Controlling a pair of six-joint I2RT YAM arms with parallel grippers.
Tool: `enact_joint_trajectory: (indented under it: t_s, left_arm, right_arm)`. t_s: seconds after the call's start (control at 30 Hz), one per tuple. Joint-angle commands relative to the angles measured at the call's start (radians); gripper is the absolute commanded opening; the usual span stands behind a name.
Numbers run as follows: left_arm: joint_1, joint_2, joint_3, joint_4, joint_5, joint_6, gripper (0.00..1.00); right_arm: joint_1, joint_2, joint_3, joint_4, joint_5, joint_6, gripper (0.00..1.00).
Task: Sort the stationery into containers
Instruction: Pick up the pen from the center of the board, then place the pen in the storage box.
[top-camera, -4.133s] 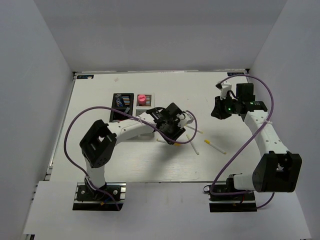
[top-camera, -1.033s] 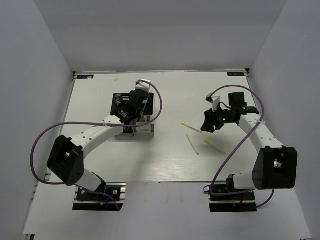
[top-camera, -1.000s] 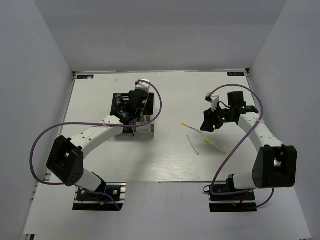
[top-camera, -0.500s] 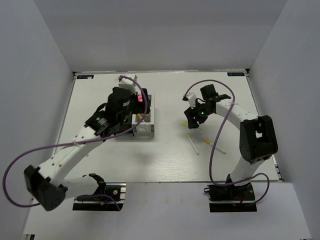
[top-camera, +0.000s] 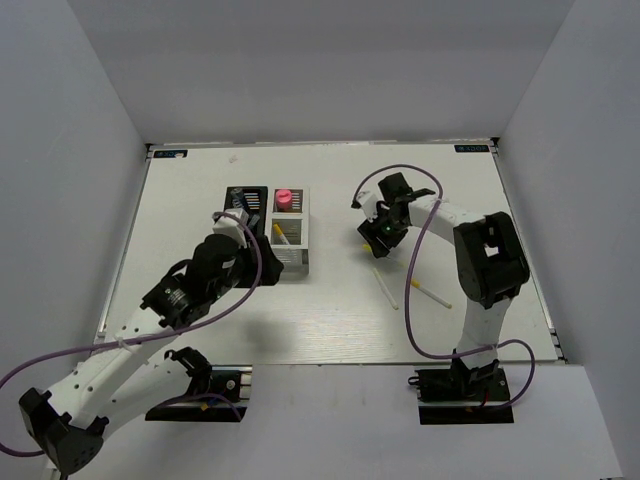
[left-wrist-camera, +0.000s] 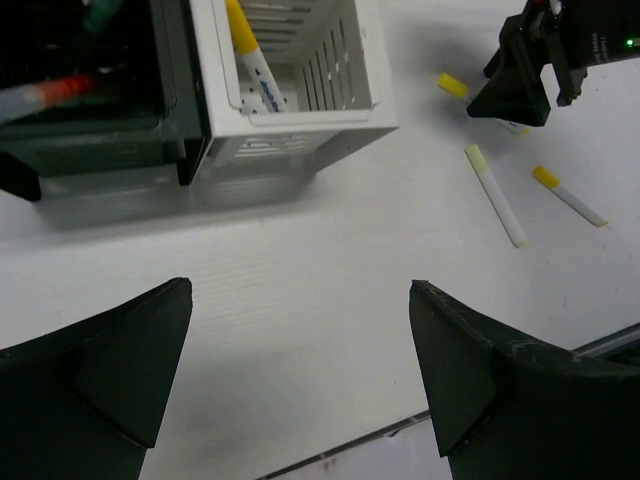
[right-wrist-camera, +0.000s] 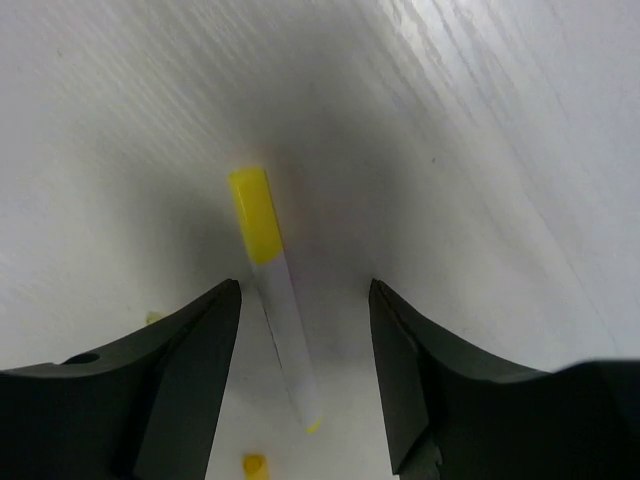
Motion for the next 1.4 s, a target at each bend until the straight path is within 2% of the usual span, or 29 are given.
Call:
enact_joint_trajectory:
  t_s: [0.0,0.07,0.17,0.27,0.3,0.43,0.53,0.63,0.7,0.8,0.93,1.03,1.07,1.13,1.17,1.27,1.37]
  left_arm:
    - [-0.003,-0.066,-0.017,-0.029,0.023,-0.074,0.99]
    - [-0.003,-0.066,-0.018,-0.038,0.023,-0.083,0.99]
    - [-0.003,-0.066,-0.018,-0.047,0.032,-0.083,0.99]
    - [-0.003,-0.075,-0.018,-0.057,0.032,-0.083,0.99]
    - [-0.003,-0.075,-0.018,-0.057,0.032,-0.083,0.99]
    - [-0.003,-0.086,-0.037,-0.066,0.05,-0.094,0.99]
    - [-0.003,-0.097,-0.048,-0.066,0.059,-0.103,0.99]
    - [-0.003,-0.108,-0.07,-0.077,0.081,-0.112,0.99]
    - [-0.003,-0.118,-0.082,-0.077,0.093,-0.123,0.99]
    - [-0.003,-0.118,-0.11,-0.066,0.118,-0.144,0.99]
    - [-0.003,-0.14,-0.13,-0.066,0.118,-0.153,0.99]
    - [-0.003,-0.158,-0.151,-0.066,0.127,-0.175,0.99]
    - [-0.003,-0.158,-0.162,-0.066,0.127,-0.184,0.99]
    - [-0.003,-0.158,-0.162,-0.066,0.136,-0.193,0.99]
    - [-0.003,-0.158,-0.162,-0.066,0.136,-0.193,0.99]
    - [-0.003,-0.146,-0.162,-0.075,0.147,-0.193,0.99]
    - [-0.003,-0.137,-0.162,-0.075,0.147,-0.203,0.99]
  right_arm:
    - [0.029,0.023,0.034,0.025,0.034,-0.002,0.6]
    - [0.034,0.032,0.03,0.026,0.04,-0.011,0.58]
    - [0.043,0.042,0.017,0.035,0.049,-0.011,0.5]
    - [0.052,0.04,-0.001,0.038,0.051,-0.011,0.33]
    - [0.048,0.036,-0.015,0.038,0.043,-0.013,0.24]
    - [0.041,0.003,-0.058,0.017,0.0,-0.043,0.07]
    - [0.04,-0.039,-0.024,-0.061,-0.057,-0.095,0.0]
    - [0.035,-0.082,0.051,-0.158,-0.135,-0.129,0.0]
    - [0.034,-0.116,0.175,-0.224,-0.22,-0.152,0.0]
    - [0.044,-0.118,0.386,-0.273,-0.335,-0.155,0.0]
    - [0.063,-0.092,0.549,-0.276,-0.486,-0.082,0.0]
    - [0.097,-0.083,0.599,-0.174,-0.577,-0.013,0.0]
    - [0.112,-0.08,0.599,-0.067,-0.621,-0.001,0.0]
    - [0.159,-0.069,0.602,0.006,-0.65,0.033,0.0]
    - [0.17,-0.055,0.609,0.108,-0.697,0.07,0.0]
    - [0.224,-0.006,0.6,0.298,-0.745,0.169,0.0]
    - [0.271,0.07,0.652,0.382,-0.761,0.225,0.0]
